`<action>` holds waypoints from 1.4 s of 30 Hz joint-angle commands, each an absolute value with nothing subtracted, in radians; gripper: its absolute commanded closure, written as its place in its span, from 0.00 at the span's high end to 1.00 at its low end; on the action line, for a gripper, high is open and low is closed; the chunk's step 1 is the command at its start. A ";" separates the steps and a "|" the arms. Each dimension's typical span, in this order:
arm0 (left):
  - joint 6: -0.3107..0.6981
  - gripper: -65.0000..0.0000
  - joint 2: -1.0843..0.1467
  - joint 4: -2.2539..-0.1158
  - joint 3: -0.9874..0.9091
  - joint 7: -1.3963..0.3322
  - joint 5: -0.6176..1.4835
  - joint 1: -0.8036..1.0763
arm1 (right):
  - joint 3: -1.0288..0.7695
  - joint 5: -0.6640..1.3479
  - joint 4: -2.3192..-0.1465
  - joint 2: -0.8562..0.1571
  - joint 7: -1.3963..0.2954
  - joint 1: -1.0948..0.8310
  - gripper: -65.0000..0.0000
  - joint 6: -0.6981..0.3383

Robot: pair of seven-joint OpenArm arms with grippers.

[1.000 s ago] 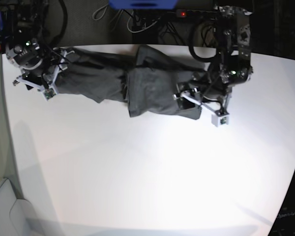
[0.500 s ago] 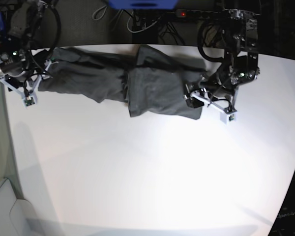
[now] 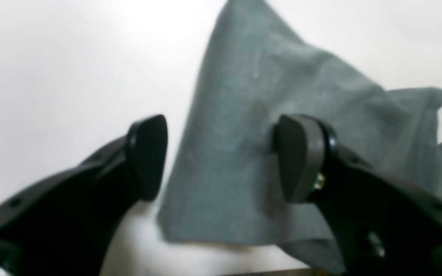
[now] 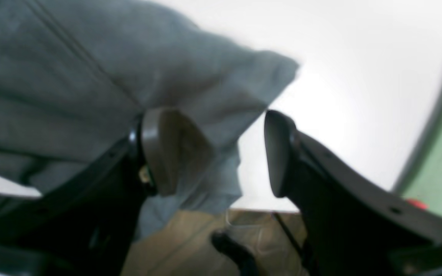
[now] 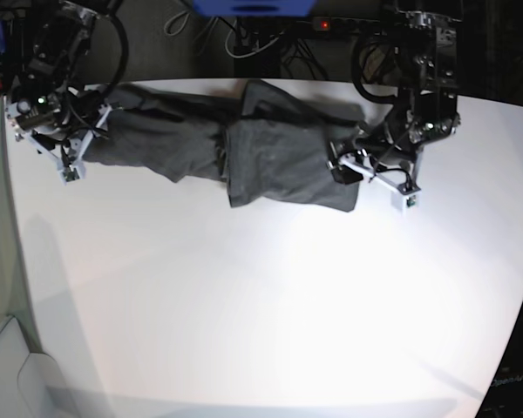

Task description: Layout the t-shirt on the table in an organized manner, then fold the t-shirt properly

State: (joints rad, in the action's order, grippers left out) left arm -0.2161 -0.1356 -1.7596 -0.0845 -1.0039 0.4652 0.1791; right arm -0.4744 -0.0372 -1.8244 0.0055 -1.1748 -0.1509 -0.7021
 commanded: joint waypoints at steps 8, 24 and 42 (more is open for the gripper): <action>-0.216 0.67 -0.145 -1.774 -0.090 -1.000 0.469 0.196 | -0.476 -0.035 -1.782 -0.002 -1.162 -0.124 0.54 -0.698; -0.216 0.67 -0.156 -1.776 -0.090 -0.995 0.469 0.236 | -0.472 -0.033 -1.713 0.013 -1.162 -0.124 0.21 -0.698; -0.219 0.67 -0.156 -1.773 -0.090 -0.997 0.469 0.251 | -0.380 -0.033 -2.012 0.042 -1.268 -0.133 0.00 -0.698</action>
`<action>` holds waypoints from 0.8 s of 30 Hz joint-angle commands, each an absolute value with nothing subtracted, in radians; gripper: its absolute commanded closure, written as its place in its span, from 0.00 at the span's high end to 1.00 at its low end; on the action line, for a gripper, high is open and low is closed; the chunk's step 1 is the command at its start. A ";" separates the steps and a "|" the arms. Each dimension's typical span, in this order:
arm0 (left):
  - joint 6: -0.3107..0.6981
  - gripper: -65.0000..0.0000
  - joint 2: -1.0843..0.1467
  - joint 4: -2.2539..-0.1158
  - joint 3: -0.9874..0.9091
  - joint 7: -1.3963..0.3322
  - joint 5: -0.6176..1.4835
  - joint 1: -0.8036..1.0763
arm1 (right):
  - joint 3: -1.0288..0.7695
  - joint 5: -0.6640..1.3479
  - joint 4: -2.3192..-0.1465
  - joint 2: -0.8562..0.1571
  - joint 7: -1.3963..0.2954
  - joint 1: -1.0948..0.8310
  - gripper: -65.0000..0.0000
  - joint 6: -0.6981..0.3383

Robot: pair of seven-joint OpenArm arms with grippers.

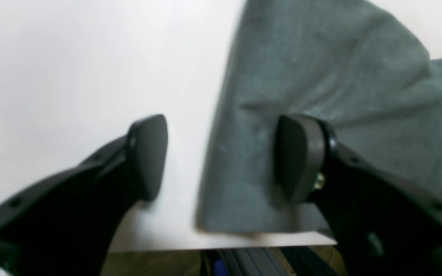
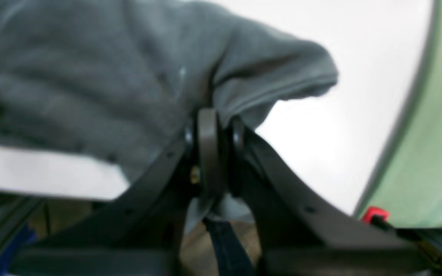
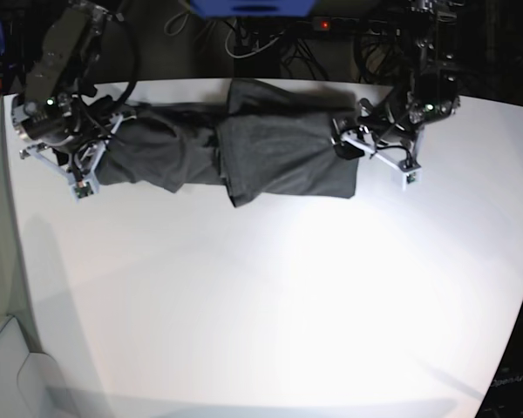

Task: Layout the t-shirt on the table in an organized manner, then fold the t-shirt properly
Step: 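Carry the other strip end with the right gripper over the folded half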

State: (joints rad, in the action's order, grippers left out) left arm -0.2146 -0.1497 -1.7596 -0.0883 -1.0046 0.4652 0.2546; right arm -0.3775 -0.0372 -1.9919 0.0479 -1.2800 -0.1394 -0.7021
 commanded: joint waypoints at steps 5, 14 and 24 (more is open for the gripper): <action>-0.219 0.67 -0.156 -1.742 -0.090 -0.997 0.469 0.249 | -0.297 -0.024 -2.035 0.082 -1.276 -0.150 0.00 -0.698; -0.219 0.67 -0.156 -1.727 -0.090 -0.995 0.469 0.249 | -0.240 0.414 -2.037 0.077 -1.287 -0.148 0.00 -0.698; -0.222 0.67 -0.150 -1.725 -0.090 -0.998 0.469 0.243 | -0.070 0.705 -2.034 0.042 -1.287 -0.130 0.00 -0.698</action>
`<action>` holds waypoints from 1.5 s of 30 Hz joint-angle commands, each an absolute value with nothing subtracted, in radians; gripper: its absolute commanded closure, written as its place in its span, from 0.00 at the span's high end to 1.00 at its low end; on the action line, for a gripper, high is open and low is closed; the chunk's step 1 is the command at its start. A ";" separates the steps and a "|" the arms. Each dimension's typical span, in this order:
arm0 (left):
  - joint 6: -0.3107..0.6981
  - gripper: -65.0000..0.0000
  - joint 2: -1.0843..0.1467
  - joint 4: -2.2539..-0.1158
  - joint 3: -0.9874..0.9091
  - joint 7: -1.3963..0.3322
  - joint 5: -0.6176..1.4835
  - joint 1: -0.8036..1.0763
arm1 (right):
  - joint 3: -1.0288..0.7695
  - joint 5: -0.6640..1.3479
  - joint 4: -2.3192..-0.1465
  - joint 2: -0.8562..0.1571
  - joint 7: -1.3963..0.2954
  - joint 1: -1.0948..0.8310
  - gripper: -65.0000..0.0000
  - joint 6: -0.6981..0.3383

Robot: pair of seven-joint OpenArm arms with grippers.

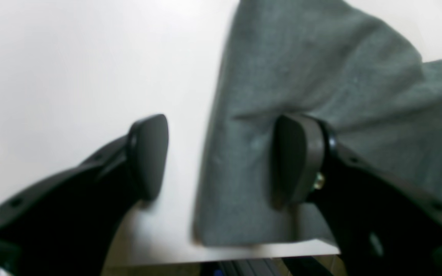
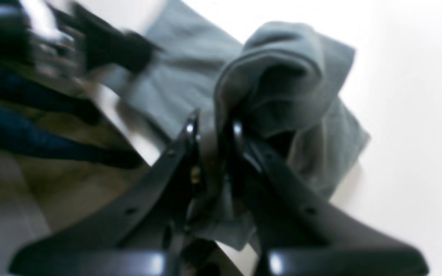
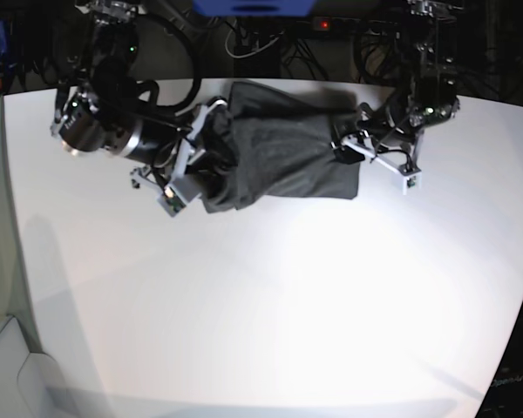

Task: Layout the t-shirt on the table in an organized manner, then fold the t-shirt properly
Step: 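Carry the other strip end with the right gripper over the folded half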

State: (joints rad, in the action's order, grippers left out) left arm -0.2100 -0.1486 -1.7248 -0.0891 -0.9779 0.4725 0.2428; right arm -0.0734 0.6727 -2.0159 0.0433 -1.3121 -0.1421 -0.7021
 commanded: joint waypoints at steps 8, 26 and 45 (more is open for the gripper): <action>-0.223 0.67 -0.148 -1.770 -0.091 -1.001 0.475 0.251 | -0.030 0.753 -2.031 0.047 -1.287 -0.102 0.00 -0.698; -0.222 0.67 -0.154 -1.905 -0.171 -1.004 0.476 0.251 | -0.031 0.753 -2.031 0.024 -1.285 -0.084 0.00 -0.698; -0.220 0.00 -0.156 -1.698 -0.262 -1.006 0.469 0.237 | 0.077 0.753 -2.031 0.093 -1.274 -0.071 0.00 -0.698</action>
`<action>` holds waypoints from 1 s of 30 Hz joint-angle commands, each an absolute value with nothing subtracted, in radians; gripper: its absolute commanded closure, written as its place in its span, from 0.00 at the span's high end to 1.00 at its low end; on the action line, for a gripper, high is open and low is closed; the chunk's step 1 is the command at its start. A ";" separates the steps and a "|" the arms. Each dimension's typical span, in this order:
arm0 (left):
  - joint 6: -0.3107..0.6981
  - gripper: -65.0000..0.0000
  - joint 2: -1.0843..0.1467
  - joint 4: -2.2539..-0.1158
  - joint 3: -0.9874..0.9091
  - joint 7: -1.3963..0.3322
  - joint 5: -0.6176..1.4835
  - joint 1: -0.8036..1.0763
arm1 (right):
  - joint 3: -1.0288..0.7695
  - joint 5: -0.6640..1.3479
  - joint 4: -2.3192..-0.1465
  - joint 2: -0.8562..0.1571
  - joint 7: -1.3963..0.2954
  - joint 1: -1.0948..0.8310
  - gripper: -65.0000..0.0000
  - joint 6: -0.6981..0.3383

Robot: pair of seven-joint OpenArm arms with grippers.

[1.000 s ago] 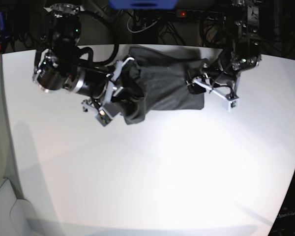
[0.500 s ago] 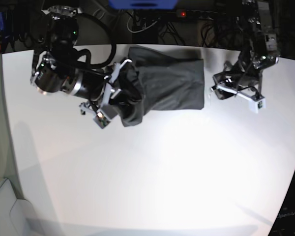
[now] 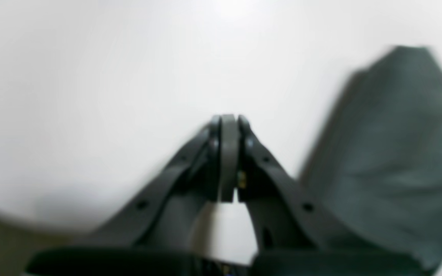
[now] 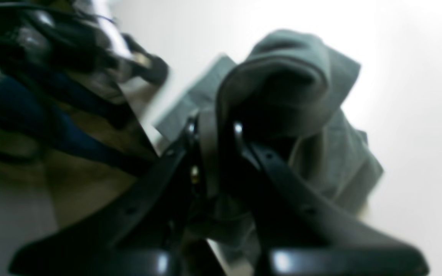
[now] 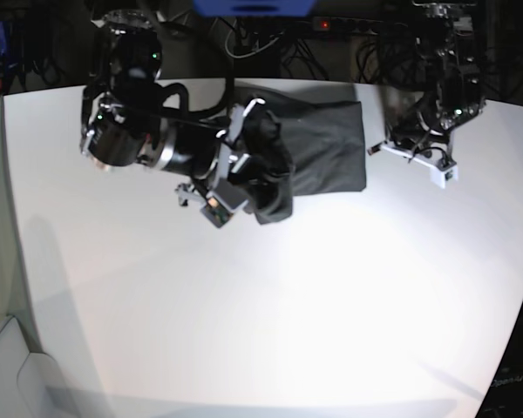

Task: Layout the t-shirt on the table in an organized manner, then fold the t-shirt properly
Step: 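Carry the other strip end with the right gripper over the folded half, then press and tuck the folded bundle with both grippers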

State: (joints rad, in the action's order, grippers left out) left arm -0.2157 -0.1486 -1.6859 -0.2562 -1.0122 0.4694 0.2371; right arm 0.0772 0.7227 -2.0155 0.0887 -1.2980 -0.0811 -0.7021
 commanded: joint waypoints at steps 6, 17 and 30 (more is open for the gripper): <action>-0.223 0.00 -0.147 -1.667 -0.223 -1.006 0.469 0.213 | 0.120 0.748 -2.029 0.097 -1.274 -0.068 0.00 -0.698; -0.219 0.00 -0.156 -1.678 -0.231 -1.006 0.470 0.217 | 0.194 0.748 -1.937 0.108 -1.202 -0.041 0.00 -0.698; -0.219 0.00 -0.183 -1.672 -0.231 -1.004 0.473 0.211 | 0.346 0.748 -1.718 0.108 -1.090 0.053 0.00 -0.698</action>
State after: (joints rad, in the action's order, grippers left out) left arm -0.2134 -0.1776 -1.6619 -0.2283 -0.9977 0.4801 0.2153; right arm 0.3454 0.7204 -1.7016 0.0994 -1.1202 0.0334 -0.7017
